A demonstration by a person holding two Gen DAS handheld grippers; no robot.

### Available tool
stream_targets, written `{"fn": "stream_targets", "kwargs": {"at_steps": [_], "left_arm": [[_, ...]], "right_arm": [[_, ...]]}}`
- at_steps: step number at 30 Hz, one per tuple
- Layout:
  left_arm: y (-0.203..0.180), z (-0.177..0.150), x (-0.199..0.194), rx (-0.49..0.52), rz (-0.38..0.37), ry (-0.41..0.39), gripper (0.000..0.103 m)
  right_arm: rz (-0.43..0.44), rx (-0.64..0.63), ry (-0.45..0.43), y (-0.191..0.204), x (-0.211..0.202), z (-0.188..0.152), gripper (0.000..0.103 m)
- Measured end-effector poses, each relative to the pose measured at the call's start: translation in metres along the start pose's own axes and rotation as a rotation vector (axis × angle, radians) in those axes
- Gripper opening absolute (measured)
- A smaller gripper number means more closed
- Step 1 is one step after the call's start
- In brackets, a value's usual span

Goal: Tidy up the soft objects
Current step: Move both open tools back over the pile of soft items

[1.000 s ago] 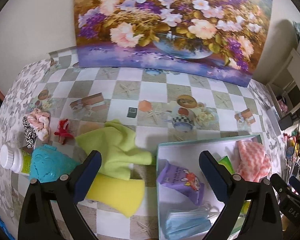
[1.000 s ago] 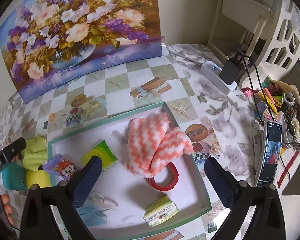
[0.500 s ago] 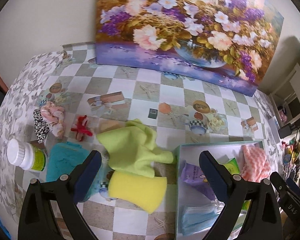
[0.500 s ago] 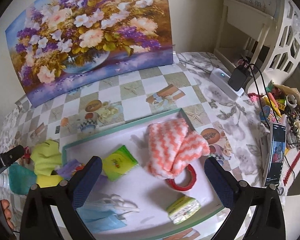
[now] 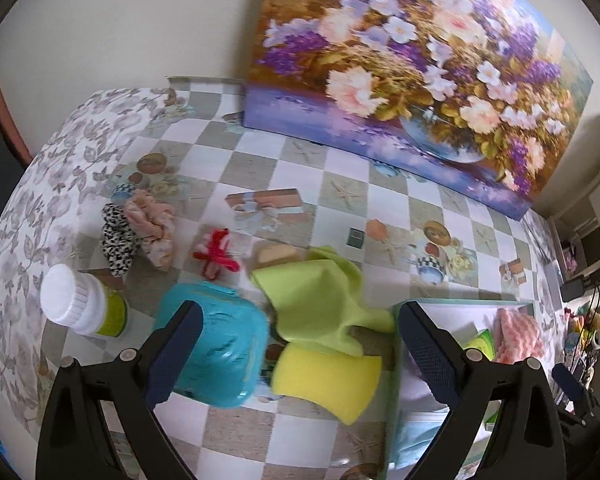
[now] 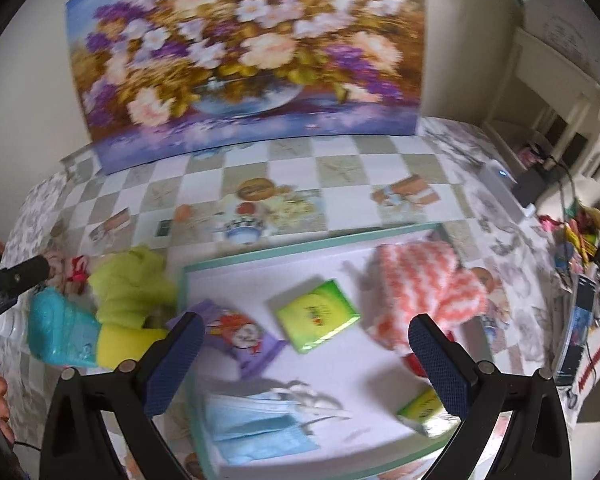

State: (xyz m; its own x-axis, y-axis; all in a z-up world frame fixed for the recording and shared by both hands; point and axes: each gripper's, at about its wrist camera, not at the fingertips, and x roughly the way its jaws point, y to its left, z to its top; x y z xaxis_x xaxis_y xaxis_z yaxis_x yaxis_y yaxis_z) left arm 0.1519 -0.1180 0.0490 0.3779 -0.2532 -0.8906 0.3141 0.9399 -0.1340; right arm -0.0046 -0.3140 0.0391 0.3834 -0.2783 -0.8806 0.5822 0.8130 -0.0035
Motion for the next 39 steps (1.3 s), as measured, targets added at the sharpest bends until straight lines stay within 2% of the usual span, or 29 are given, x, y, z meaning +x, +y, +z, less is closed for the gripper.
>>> {"fn": "stream_targets", "kwargs": {"at_steps": [5, 12, 16, 19, 26, 35, 39], "left_arm": [[0.027, 0.002, -0.005, -0.032, 0.004, -0.006, 0.098], [0.072, 0.008, -0.017, -0.101, 0.014, -0.045, 0.098], [0.095, 0.014, -0.024, -0.127, 0.003, -0.085, 0.098], [0.11, 0.019, -0.026, -0.13, 0.011, -0.111, 0.103], [0.138, 0.024, -0.011, -0.166, 0.016, -0.066, 0.103], [0.139, 0.031, -0.001, -0.118, 0.004, -0.042, 0.103], [0.158, 0.043, 0.005, -0.101, 0.042, -0.005, 0.103]], "right_arm": [[0.058, -0.036, -0.016, 0.026, 0.001, -0.001, 0.103], [0.189, -0.065, -0.055, 0.064, 0.001, -0.002, 0.103], [0.192, -0.099, -0.064, 0.079, 0.003, -0.004, 0.103], [0.227, -0.107, -0.043, 0.086, 0.008, -0.004, 0.103], [0.246, -0.146, -0.045, 0.101, 0.014, 0.002, 0.103], [0.323, -0.107, -0.005, 0.108, 0.029, 0.007, 0.103], [0.324, -0.142, -0.014, 0.116, 0.03, 0.014, 0.101]]}}
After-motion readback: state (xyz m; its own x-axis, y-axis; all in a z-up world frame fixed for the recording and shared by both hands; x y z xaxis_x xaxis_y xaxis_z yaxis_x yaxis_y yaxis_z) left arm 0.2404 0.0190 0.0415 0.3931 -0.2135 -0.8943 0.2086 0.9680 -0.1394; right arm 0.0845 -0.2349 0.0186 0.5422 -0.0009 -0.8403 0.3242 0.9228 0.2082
